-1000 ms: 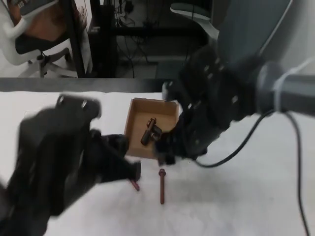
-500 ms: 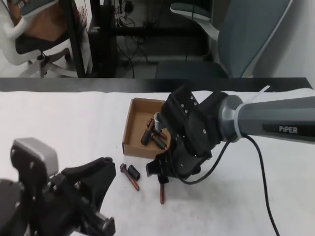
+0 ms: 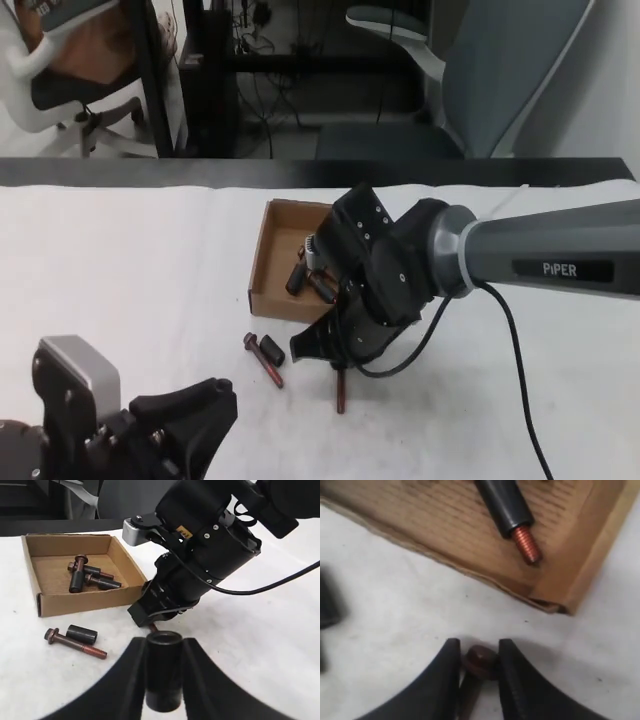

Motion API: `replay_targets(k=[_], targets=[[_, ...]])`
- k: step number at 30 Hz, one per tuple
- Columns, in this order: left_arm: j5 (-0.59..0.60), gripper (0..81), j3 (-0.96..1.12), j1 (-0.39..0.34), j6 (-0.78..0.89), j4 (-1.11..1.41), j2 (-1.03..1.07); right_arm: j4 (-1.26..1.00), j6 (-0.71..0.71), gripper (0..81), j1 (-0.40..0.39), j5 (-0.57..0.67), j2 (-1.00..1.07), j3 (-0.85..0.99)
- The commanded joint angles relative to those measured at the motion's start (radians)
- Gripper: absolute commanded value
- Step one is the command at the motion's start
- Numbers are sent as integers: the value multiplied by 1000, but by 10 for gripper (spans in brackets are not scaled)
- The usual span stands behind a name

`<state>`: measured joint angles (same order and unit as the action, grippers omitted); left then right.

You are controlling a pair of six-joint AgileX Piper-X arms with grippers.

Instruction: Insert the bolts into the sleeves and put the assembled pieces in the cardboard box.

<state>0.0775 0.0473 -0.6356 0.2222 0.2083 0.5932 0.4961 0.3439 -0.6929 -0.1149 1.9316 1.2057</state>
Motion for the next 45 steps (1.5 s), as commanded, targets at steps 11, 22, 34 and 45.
replay_targets(k=[11,22,34,45], targets=[[-23,18,1,-5,-75,96,99,-388,-129,0,-210,-173,-453,-208],[17,18,1,-5,-75,288,208,-655,-102,0,-273,-150,-501,-336],[23,18,1,-5,-143,357,246,-719,-99,0,-298,-127,-501,-336],[14,18,1,-3,-150,469,246,-716,-85,0,-345,-127,-501,-336]])
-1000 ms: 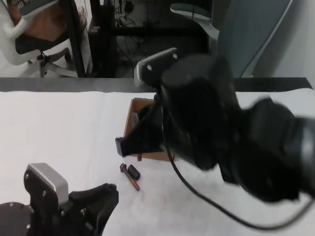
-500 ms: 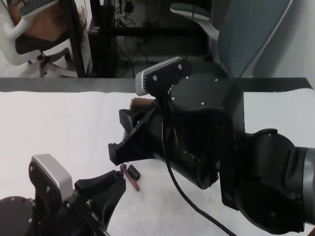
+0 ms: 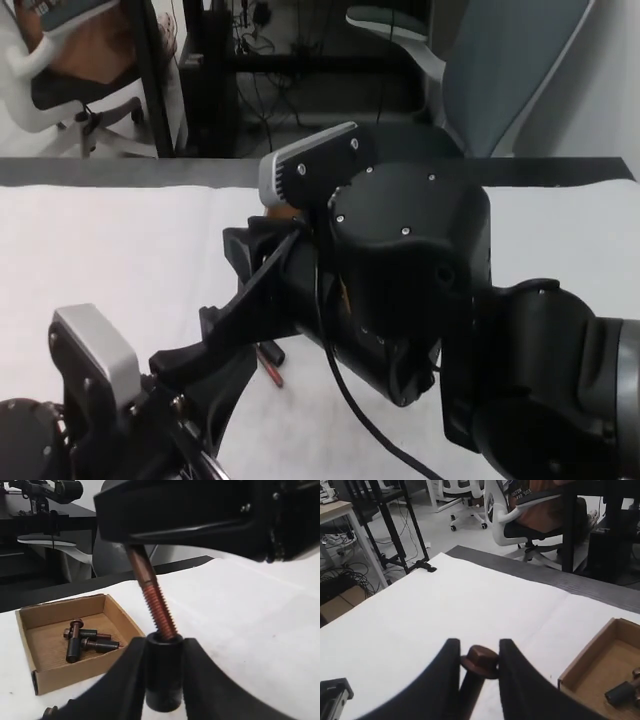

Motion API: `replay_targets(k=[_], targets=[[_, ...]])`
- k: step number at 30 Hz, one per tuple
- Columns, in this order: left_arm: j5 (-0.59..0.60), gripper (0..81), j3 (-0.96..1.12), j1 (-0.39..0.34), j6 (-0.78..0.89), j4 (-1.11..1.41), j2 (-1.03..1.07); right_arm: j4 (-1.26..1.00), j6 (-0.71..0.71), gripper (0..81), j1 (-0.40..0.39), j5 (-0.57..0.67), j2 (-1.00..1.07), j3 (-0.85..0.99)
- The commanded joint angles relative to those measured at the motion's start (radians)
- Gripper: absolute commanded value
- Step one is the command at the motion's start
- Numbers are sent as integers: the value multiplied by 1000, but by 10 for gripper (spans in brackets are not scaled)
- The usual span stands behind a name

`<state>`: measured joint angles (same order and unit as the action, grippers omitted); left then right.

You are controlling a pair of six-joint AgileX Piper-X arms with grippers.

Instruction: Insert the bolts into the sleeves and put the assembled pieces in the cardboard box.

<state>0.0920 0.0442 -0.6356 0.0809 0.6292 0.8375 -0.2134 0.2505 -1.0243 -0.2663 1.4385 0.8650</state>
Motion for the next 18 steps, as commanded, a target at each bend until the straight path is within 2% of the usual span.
replay_targets(k=[1,10,18], targets=[[0,18,4,-3,-8,49,1,-6,8,0,-13,25,-8,4],[-47,18,6,-3,5,60,1,-1,-41,0,-56,14,-8,4],[-45,18,9,-3,10,72,1,-16,-163,0,-93,-123,-8,4]])
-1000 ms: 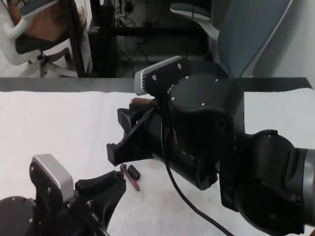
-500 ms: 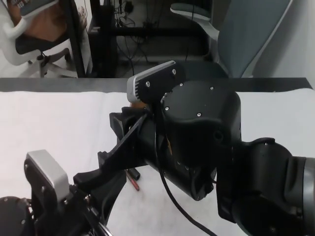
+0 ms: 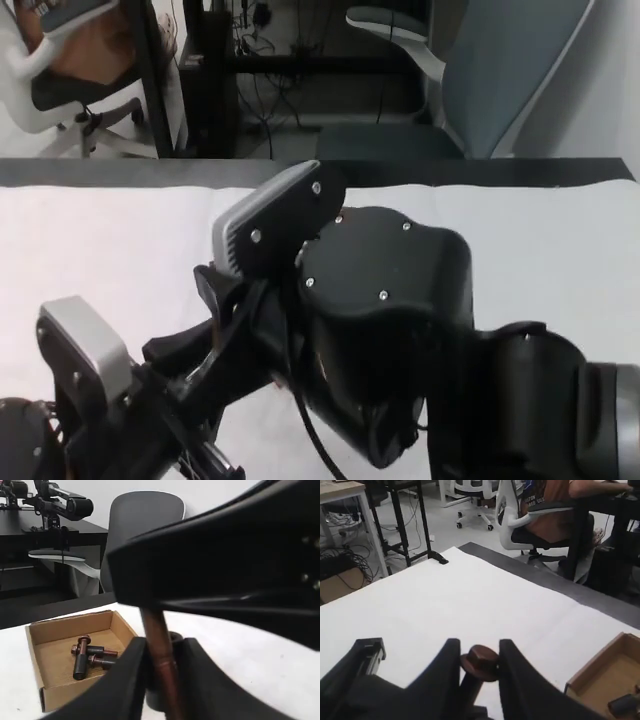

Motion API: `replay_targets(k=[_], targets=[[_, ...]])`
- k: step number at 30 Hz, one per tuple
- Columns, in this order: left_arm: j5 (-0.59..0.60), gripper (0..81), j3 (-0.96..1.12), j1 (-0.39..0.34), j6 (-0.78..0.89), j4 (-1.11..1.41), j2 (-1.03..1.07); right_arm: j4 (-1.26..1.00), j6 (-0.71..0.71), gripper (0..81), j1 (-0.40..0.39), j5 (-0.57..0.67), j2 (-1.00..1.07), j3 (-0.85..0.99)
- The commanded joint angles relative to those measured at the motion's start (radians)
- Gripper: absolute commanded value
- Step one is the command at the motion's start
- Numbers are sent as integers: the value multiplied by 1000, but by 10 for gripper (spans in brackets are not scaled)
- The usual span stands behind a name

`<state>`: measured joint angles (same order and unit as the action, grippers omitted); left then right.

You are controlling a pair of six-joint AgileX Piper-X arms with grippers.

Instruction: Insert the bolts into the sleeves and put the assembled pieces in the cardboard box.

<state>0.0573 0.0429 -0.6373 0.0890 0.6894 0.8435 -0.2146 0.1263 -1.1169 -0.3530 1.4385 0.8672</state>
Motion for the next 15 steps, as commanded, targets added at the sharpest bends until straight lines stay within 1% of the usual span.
replay_targets(k=[1,7,11,15], targets=[[-10,18,11,-1,2,0,-5,-30,-55,0,2,-42,-8,2],[-4,18,11,-1,2,-59,-5,-151,-189,0,6,-53,-8,2],[-4,18,11,-1,7,-55,-5,-158,-203,0,5,-53,-8,-4],[-4,18,11,-1,50,-42,-5,-158,-217,0,5,-75,-8,-22]])
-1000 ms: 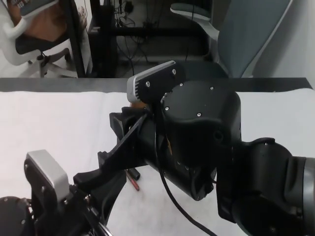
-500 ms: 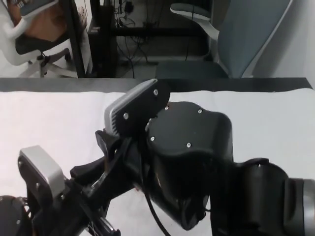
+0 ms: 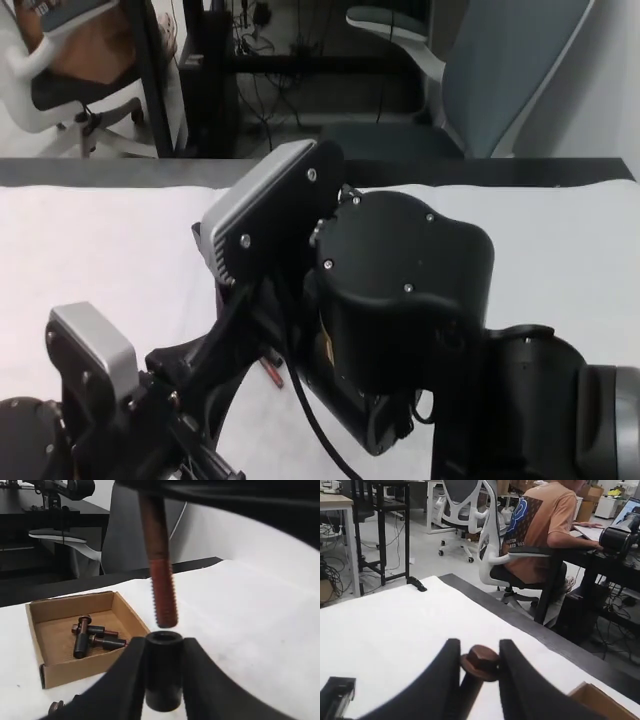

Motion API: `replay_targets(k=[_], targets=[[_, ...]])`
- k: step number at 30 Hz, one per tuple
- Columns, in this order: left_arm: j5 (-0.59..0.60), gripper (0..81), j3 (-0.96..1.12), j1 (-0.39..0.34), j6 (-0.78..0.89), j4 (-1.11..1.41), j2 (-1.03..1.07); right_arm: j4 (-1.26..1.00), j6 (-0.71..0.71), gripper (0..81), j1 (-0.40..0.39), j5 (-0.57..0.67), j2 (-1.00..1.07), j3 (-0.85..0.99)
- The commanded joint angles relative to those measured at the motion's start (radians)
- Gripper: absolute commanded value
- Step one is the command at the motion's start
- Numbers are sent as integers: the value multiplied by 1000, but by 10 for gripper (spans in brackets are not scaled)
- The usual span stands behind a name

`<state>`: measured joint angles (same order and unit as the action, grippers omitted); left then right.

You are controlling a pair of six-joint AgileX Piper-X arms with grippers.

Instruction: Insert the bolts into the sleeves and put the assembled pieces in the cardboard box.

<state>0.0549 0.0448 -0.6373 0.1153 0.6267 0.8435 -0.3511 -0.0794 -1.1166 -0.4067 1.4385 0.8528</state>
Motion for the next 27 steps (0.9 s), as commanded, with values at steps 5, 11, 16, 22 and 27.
replay_targets(k=[5,11,16,22,27], targets=[[-4,18,9,-1,45,80,-5,-21,-11,0,5,-31,-8,-28],[-4,18,9,-1,59,81,-5,-21,-11,0,5,-44,-8,-28],[-1,18,9,-1,78,92,-5,-21,-11,0,5,-44,-6,-28],[-3,18,11,-1,98,159,-5,-10,-2,0,5,-40,-6,-28],[-17,18,11,-1,87,177,-5,-3,30,21,5,17,-9,-28]])
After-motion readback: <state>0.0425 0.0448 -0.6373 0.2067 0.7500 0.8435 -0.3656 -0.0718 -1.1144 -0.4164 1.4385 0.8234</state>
